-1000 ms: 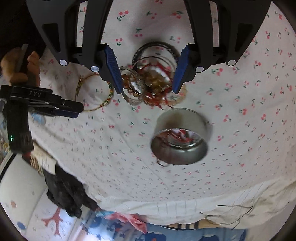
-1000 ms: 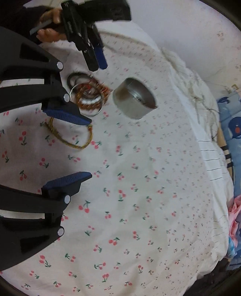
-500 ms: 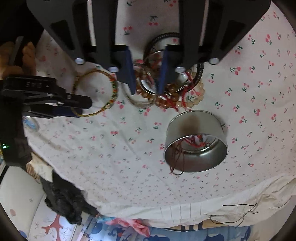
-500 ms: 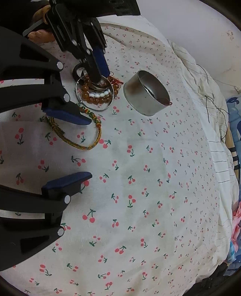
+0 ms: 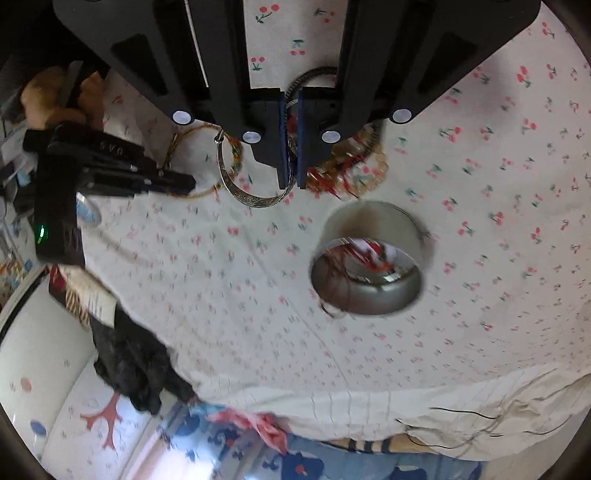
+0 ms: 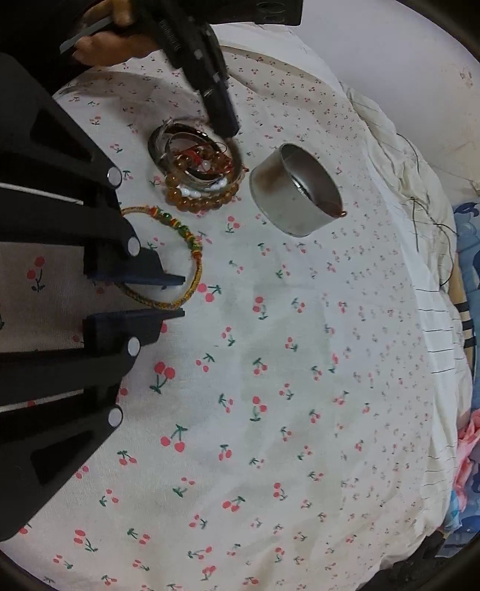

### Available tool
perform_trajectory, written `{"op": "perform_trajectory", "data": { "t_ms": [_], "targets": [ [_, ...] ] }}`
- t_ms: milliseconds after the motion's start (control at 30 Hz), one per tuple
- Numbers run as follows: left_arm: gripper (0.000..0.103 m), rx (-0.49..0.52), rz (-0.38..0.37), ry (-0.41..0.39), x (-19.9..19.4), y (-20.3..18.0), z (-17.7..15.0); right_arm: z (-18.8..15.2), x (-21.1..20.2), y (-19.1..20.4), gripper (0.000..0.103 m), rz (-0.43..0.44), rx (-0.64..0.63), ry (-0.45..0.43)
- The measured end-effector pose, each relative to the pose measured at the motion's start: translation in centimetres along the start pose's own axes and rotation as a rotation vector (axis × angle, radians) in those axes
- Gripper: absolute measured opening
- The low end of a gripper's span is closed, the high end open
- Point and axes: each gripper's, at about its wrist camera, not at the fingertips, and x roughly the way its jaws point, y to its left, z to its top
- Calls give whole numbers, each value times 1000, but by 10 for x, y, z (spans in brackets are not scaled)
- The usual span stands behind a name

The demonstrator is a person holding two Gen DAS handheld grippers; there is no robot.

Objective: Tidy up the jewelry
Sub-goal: 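Grasp silver bangle with left tool while right tool grasps gold-green braided bracelet, then carry both bracelets over the silver tin and open both tools to release them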

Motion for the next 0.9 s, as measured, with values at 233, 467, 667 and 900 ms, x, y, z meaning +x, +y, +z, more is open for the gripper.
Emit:
{"op": "perform_trajectory", "data": {
  "t_ms": [233,467,667,900],
  "targets": [
    [4,-98,0,-44,-17,34,11,11,-20,8,5,41,0,-99],
    [4,-129,11,-85,-25,45,21,26,-45,24,5,108,-5,-234],
    [4,-136,23,-105,-17,46,36,45,-55,42,5,143,-27,-314],
    [4,-142,43,-114,3,47,61,68,-65,47,5,184,-31,-378]
  ]
}}
